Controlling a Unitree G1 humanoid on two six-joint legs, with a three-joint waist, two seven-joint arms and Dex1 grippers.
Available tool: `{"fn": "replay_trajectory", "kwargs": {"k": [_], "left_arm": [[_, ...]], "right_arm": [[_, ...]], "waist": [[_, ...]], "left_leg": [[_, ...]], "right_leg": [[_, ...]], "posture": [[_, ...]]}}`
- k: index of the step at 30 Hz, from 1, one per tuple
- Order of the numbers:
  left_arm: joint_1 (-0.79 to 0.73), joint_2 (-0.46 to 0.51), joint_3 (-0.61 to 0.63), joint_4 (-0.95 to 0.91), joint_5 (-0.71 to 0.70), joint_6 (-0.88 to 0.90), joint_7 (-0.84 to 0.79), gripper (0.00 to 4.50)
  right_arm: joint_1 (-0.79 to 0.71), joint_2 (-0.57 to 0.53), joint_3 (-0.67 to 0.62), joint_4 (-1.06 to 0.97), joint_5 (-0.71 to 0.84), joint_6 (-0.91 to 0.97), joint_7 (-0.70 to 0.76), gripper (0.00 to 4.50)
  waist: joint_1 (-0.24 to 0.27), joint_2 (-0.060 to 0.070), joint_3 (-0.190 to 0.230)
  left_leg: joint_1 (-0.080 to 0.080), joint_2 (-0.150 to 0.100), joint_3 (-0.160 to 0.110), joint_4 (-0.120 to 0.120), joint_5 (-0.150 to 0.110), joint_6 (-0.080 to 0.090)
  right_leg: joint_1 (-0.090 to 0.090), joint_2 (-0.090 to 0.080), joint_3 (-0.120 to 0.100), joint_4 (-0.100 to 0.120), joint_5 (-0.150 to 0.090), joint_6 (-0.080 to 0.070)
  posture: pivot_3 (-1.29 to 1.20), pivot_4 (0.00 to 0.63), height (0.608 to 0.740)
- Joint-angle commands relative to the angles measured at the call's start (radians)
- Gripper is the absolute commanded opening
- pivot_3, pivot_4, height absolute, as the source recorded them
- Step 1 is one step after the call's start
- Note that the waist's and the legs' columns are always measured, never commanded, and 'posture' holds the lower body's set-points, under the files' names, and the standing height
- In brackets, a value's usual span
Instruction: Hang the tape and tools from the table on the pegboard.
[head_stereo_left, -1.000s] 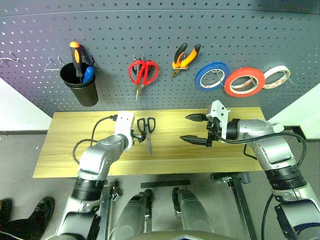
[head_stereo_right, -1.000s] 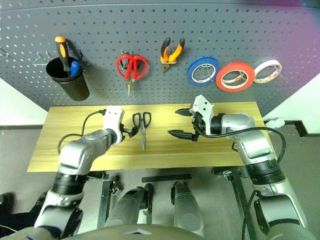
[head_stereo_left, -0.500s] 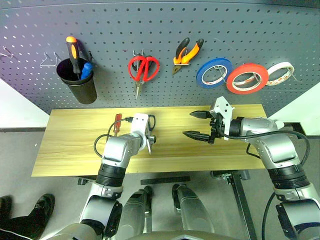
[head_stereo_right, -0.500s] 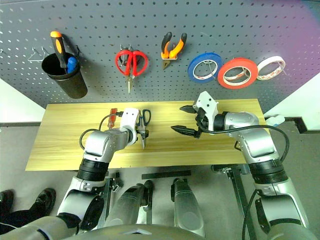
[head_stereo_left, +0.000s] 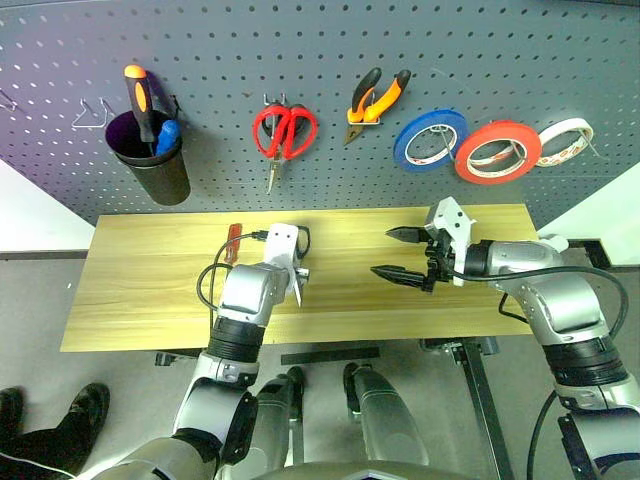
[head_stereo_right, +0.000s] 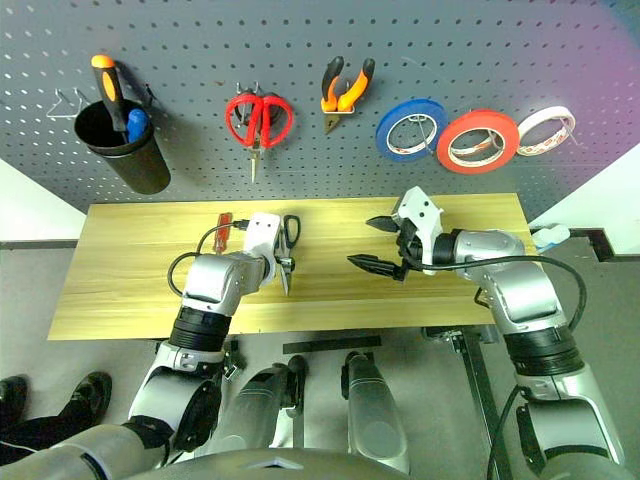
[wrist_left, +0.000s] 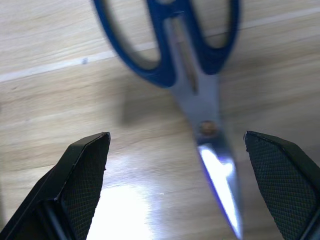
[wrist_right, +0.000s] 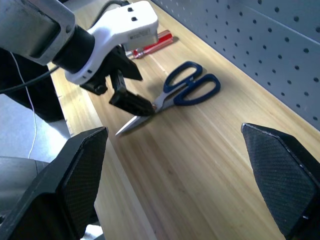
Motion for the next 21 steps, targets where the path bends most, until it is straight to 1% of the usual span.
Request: {"fn": "replay_trajectory", "kwargs": {"k": [1, 10, 21], "left_arm": [[-0.028, -0.016, 0.008, 0.023, 0.020, -0.041, 0.011, 4.50], [-0.058, -0.037, 0.033, 0.100, 0.034, -0.096, 0.012, 4.50], [-0.091, -0.047, 0.052, 0.169, 0.039, -0.118, 0.014, 4.50]], "right_arm": [[0.009, -0.010, -0.033, -0.068, 0.029, 0.012, -0.005, 4.47], [0.008, -0.011, -0.038, -0.096, 0.045, 0.042, -0.018, 4.47], [0.004, -0.006, -0.034, -0.085, 0.043, 0.038, -0.032, 4.47]], "waist": [[-0.001, 0.000, 0.003], [-0.008, -0.002, 0.014], [-0.024, -0.003, 0.023]], "left_leg": [[0.000, 0.000, 0.000, 0.000, 0.000, 0.000], [-0.001, 0.000, 0.000, 0.000, 0.000, 0.000], [-0.001, 0.000, 0.000, 0.000, 0.000, 0.000]], "right_leg": [[0.000, 0.000, 0.000, 0.000, 0.000, 0.000], [0.000, 0.000, 0.000, 0.000, 0.000, 0.000], [0.000, 0.000, 0.000, 0.000, 0.000, 0.001]], "posture": [[-0.30, 0.370, 0.740], [-0.31, 0.383, 0.740], [-0.30, 0.389, 0.740]]}}
